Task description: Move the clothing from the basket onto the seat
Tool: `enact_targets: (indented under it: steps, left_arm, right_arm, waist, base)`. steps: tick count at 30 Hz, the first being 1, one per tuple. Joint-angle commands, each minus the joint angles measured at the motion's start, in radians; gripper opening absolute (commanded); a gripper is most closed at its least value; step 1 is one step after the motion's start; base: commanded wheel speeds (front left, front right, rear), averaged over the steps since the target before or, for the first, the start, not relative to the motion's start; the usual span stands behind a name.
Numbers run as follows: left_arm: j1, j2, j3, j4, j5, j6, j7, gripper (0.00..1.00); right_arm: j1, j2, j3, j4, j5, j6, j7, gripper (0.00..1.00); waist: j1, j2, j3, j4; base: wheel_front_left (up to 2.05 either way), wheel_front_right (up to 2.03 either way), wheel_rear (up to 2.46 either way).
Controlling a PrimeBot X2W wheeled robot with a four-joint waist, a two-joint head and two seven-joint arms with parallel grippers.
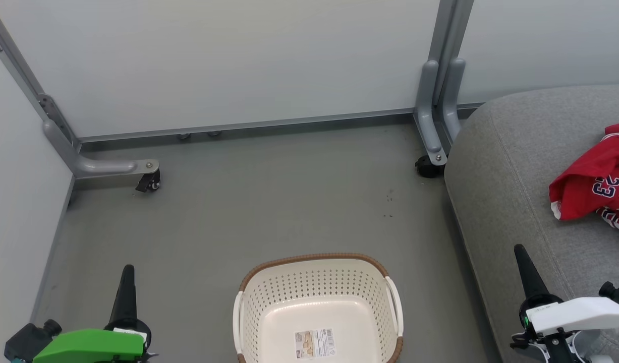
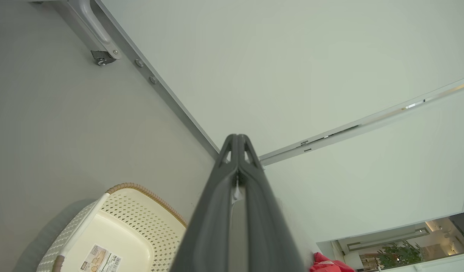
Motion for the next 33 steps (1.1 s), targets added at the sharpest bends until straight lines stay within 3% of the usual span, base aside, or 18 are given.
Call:
enact_targets:
  steps: [1, 33]
  left_arm:
    - [-0.03, 0.007, 0.007, -0.002, -0.028, -0.006, 0.006, 0.0]
    - [-0.104, 0.003, 0.035, 0.038, -0.309, -0.012, 0.081, 0.0]
  right_arm:
    - [-0.025, -0.002, -0.007, -0.001, 0.03, -0.001, 0.008, 0.0]
    - [-0.083, 0.014, -0.038, 0.053, 0.294, -0.001, 0.083, 0.0]
  waist:
    - [0.0, 0.0, 0.001, 0.0]
    - [0.0, 0.0, 0.019, 0.003]
  base:
    - [0.0, 0.0, 0.0]
    - [0.0, 0.0, 0.0]
